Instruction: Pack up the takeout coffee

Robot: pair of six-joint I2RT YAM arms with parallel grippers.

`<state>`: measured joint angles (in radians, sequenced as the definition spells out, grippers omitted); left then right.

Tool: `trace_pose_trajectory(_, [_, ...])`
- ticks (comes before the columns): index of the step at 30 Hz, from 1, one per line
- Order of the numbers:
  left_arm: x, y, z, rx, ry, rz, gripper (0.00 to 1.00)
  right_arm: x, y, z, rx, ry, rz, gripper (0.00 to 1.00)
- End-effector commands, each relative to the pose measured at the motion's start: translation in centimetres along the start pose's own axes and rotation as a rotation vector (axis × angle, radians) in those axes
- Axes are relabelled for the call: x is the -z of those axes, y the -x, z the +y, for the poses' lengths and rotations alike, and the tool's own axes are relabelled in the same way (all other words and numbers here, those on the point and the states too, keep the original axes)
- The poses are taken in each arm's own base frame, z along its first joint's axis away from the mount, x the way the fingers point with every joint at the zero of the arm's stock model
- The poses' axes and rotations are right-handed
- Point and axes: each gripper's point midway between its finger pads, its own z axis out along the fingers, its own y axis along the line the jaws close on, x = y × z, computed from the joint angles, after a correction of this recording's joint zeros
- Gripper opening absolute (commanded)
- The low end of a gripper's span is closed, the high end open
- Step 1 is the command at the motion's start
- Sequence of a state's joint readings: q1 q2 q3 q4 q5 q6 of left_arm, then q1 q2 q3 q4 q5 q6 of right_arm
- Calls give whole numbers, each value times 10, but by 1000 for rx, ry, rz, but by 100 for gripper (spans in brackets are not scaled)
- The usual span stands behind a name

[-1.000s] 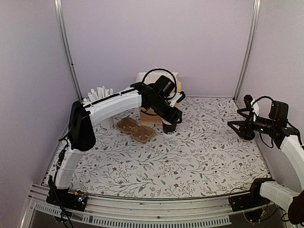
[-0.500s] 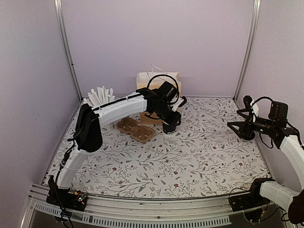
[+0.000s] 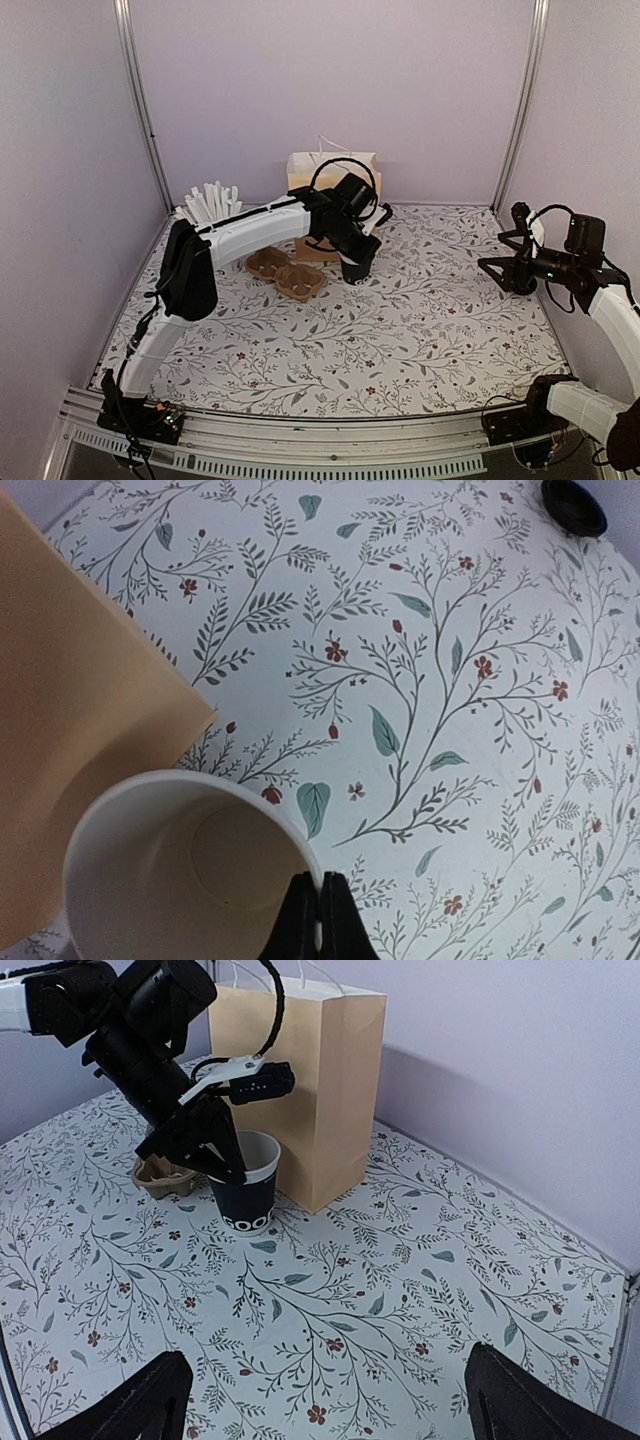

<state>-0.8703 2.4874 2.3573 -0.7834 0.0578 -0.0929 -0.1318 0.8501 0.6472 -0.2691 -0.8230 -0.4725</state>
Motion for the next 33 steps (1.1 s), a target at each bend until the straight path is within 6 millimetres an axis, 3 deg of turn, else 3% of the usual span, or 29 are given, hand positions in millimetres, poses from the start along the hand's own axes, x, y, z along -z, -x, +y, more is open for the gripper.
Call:
trace_pose_trajectory(1, [36, 23, -11, -16, -3, -55, 0, 0, -4, -1, 7, -5, 3, 99])
trace_pose_trajectory(7, [97, 21, -51, -94, 13, -84, 0, 0, -3, -1, 11, -8, 3, 99])
trace_pose_trajectory(10, [119, 2, -73, -156, 25, -65, 0, -1, -4, -1, 8, -4, 4, 99])
trace_pose_trajectory(13, [127, -25, -96, -220, 18, -24, 0, -1, -4, -2, 7, -4, 6, 99])
trace_pose_trajectory(19, [120, -64, -134, -248, -4, 47, 0, -3, -6, -3, 0, -4, 13, 99])
trace_pose_trajectory(25, [92, -82, -133, -228, 62, 88, 0, -4, -8, -3, -1, -3, 16, 99])
trace_pose_trajectory(33, [82, -86, -132, -211, 69, 88, 0, -5, -9, -3, -7, 4, 19, 99])
